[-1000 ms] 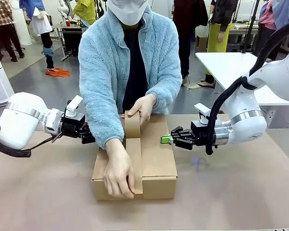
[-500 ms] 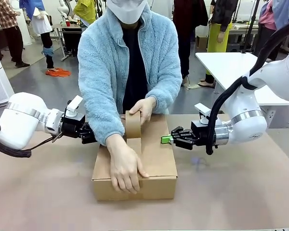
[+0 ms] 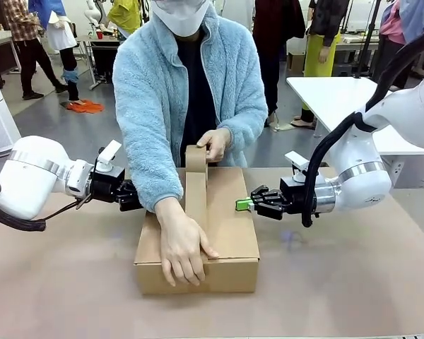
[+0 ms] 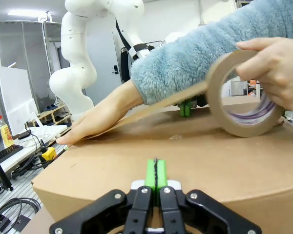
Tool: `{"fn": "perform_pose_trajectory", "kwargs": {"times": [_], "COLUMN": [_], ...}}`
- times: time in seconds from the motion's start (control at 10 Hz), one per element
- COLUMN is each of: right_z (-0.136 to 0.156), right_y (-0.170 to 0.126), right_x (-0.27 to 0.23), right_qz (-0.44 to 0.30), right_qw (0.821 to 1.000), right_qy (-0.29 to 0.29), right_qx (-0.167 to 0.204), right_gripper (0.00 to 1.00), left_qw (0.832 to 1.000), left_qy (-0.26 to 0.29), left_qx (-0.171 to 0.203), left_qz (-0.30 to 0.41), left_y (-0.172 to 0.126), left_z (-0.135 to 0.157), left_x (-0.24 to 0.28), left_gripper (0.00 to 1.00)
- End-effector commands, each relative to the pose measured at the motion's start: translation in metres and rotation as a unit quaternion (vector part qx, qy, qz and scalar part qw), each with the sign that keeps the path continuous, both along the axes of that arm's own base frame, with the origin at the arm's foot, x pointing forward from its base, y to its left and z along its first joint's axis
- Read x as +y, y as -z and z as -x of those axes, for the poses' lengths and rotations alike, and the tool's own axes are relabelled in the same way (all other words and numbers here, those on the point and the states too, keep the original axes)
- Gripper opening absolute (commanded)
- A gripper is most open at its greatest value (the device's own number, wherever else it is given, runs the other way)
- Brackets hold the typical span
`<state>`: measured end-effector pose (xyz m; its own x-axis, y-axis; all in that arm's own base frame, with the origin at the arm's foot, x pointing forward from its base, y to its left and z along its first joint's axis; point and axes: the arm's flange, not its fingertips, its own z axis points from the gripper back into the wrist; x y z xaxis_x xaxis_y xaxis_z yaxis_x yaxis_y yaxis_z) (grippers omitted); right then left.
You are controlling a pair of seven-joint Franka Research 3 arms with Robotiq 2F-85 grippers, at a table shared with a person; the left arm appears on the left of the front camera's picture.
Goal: Wrap the clocks to prevent damage.
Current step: After the human seals the box with tape, release both hands from the side flaps of the Package Box.
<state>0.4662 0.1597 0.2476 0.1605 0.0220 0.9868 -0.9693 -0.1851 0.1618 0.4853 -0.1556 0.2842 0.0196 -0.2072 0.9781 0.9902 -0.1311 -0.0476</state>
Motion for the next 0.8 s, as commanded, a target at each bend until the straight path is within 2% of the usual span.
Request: {"fn": "perform_pose_trajectory", "kwargs": {"times": [0.0,0.7], "right_z": [0.0002,0.0002], "right_y": [0.0002,0.0002], "right_x": [0.0014,0.0014], "right_qz": [0.003,0.003], "right_qw": [1.0,1.0], "right_qy": [0.007,0.007], "right_qx": [0.0,0.0], "right_gripper": [0.01,0.01], "left_qw": [1.0,1.0], "left_qy": [-0.007,-0.007], "left_qx": [0.001,0.001], "left_qz": [-0.001,-0.001], "left_y": [0.0016,0.0016], "left_z": [-0.0007,-0.0007], "left_x": [-0.0032,-0.0032], "left_gripper": [0.0,0.0]}}
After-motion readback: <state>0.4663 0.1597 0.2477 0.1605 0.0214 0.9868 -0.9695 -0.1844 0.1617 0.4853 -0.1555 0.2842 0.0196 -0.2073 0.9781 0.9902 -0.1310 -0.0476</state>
